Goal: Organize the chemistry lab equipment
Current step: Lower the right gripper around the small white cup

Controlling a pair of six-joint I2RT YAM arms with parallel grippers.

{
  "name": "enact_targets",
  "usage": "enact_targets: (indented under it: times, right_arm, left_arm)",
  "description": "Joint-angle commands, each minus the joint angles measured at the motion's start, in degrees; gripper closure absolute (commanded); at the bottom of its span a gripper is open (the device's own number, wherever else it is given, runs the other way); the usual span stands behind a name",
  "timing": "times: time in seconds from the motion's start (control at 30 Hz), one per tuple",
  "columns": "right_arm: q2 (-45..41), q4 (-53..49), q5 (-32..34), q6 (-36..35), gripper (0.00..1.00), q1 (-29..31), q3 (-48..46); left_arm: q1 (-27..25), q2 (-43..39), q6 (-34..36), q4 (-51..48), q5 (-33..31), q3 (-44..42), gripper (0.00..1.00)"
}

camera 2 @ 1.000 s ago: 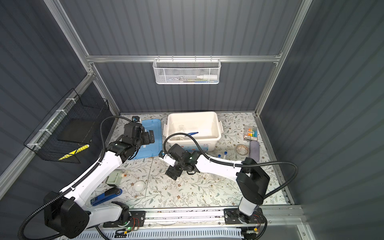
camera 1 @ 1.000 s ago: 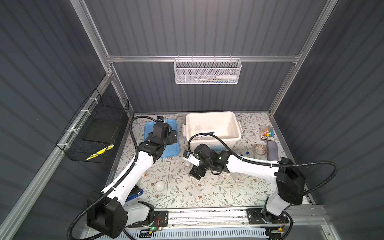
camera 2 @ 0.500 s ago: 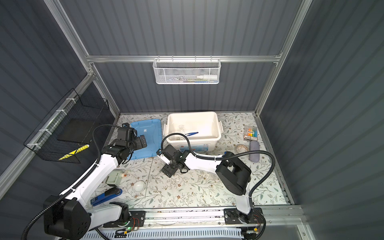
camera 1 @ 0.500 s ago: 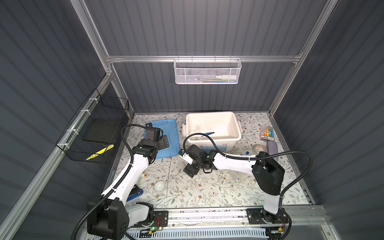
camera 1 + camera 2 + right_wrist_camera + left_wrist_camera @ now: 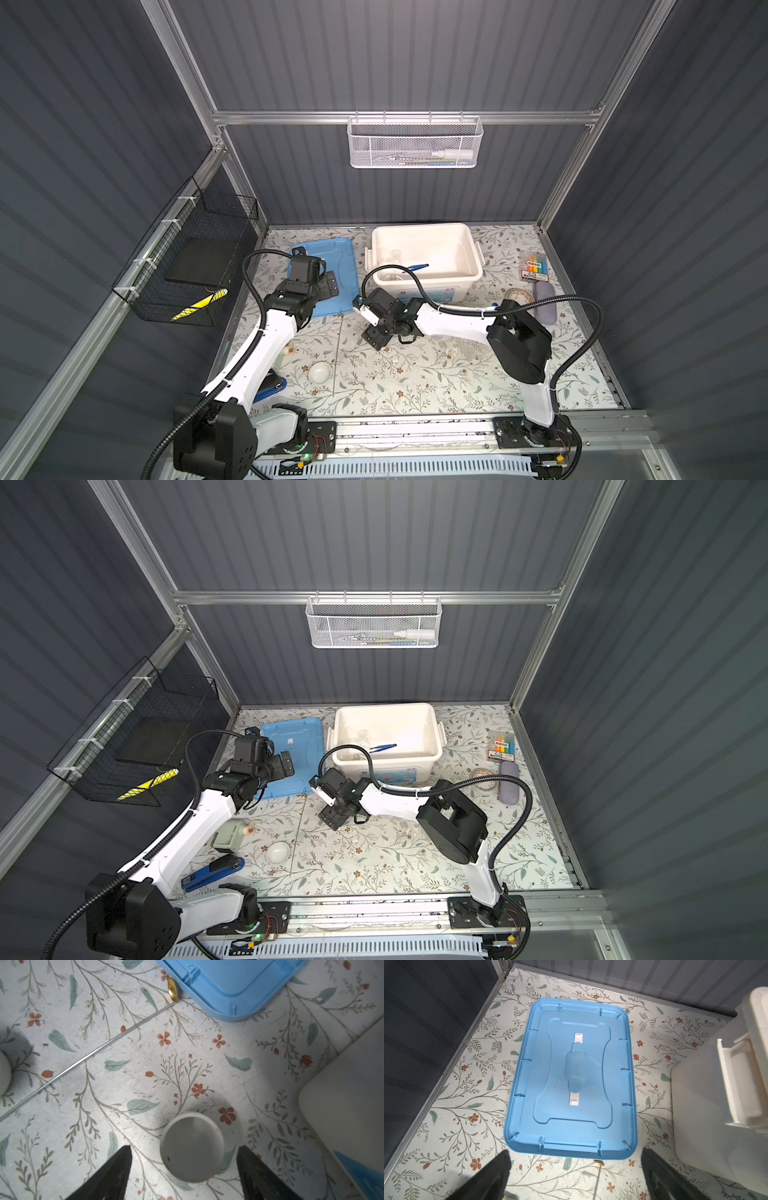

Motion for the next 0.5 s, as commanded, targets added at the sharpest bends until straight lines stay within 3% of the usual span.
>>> enact_targets:
  times: [0.0, 0.47]
  right_arm:
    - [0.9, -1.8, 0.1, 0.1, 0.21, 0.1, 1.8]
    - [2.8, -2.5, 1.6, -0.3, 0.35, 0.1, 2.7]
  left_arm:
    - [0.4, -1.4, 0.8, 0.0, 0.7, -0.5, 0.00]
    - [0.7, -1.6, 1.4, -0.5, 1.1, -0.1, 0.00]
